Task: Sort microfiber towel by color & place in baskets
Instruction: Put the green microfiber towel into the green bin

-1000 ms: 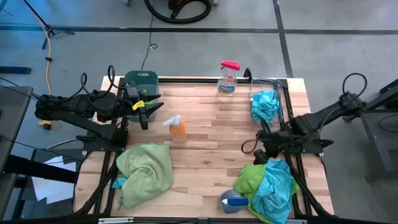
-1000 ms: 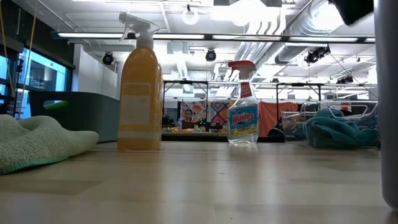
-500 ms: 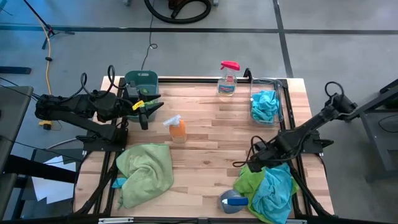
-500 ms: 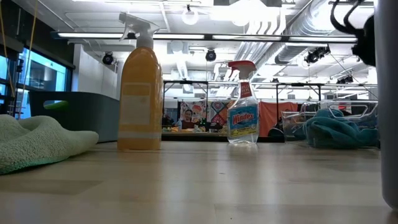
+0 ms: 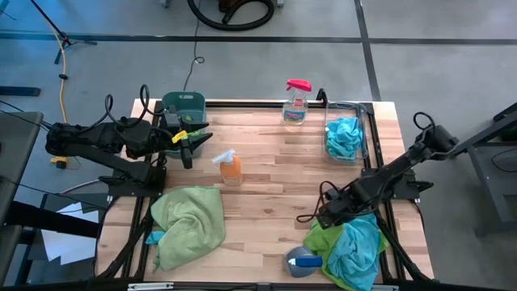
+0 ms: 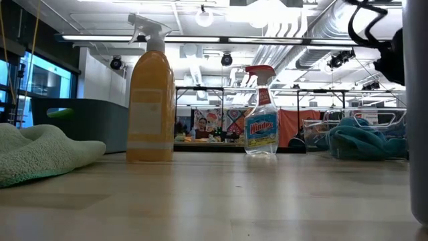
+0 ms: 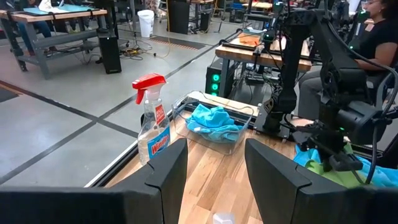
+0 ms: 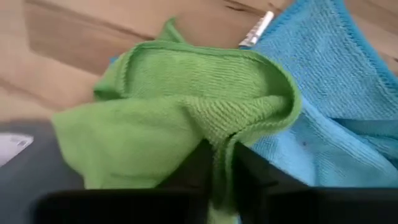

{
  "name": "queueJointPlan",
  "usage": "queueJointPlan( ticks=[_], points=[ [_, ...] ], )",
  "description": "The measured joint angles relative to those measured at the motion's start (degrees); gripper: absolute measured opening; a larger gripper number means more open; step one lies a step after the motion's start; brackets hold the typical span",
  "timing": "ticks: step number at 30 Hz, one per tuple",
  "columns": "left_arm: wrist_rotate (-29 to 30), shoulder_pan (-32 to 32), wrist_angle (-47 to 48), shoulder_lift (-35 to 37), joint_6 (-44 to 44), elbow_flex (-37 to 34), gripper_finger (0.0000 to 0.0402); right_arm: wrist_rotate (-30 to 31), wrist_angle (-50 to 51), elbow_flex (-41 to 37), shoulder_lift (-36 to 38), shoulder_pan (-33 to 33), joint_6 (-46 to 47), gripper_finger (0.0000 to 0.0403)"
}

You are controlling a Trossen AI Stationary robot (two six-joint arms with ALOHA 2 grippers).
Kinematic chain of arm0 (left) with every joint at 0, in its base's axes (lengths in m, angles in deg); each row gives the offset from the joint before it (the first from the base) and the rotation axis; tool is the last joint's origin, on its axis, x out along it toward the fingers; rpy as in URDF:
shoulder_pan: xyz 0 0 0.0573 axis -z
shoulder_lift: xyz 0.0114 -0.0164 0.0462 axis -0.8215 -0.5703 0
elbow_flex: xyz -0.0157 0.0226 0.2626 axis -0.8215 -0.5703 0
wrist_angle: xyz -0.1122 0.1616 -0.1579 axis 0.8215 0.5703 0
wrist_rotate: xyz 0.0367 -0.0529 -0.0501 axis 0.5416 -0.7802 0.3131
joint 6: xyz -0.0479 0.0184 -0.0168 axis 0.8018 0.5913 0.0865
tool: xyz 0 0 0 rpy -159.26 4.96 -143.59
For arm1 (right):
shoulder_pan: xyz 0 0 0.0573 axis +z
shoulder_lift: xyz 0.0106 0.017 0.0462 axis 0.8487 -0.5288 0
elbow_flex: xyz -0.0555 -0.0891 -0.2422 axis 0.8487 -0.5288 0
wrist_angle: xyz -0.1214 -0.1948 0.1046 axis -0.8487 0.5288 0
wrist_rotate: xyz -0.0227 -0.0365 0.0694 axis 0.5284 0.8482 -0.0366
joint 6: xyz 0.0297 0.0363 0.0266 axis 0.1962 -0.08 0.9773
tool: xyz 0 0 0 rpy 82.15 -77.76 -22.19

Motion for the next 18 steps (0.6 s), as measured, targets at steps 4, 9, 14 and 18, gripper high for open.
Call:
queueJointPlan(
  ticks=[4, 9, 14, 18],
  points=[
    [-0.01, 0.00, 0.04, 0.00, -0.02, 0.00, 0.0150, -0.18, 1.38, 1.63, 1.45, 0.00, -1.99, 0.0022],
    [0.00, 0.00, 0.10, 0.00, -0.02, 0.00, 0.0150, 0.07, 6.48, 6.74, 3.99, 0.00, -6.70, 0.0005],
    [0.01, 0.02, 0.11, 0.00, -0.09, 0.00, 0.0150, 2.99, 13.47, 15.26, 7.58, -0.15, -13.69, 0.0004],
    [0.02, 0.00, 0.11, 0.00, -0.08, 0.00, 0.0150, 11.06, 17.69, 23.66, 10.45, -0.15, -18.95, 0.0004]
  ],
)
